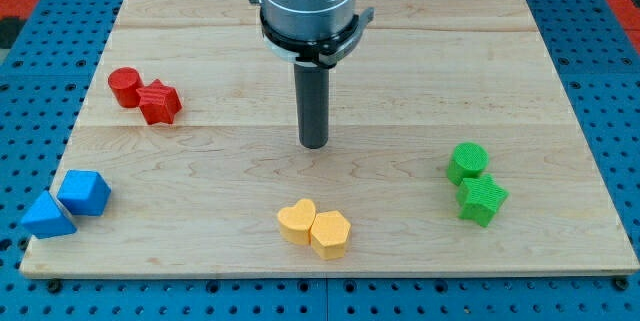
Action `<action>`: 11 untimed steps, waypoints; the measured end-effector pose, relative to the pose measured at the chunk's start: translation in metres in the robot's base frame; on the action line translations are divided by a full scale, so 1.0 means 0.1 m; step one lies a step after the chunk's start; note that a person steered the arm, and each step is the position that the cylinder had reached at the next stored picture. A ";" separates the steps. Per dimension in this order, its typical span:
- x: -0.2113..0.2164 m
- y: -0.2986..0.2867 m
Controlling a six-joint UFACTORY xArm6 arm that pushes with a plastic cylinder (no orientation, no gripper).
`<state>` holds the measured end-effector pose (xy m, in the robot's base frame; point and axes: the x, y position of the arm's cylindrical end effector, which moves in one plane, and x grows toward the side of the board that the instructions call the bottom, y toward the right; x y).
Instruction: Move the blue cube towards the top right
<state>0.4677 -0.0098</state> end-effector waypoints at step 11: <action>1.03 -2.76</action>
<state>0.5708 -0.2853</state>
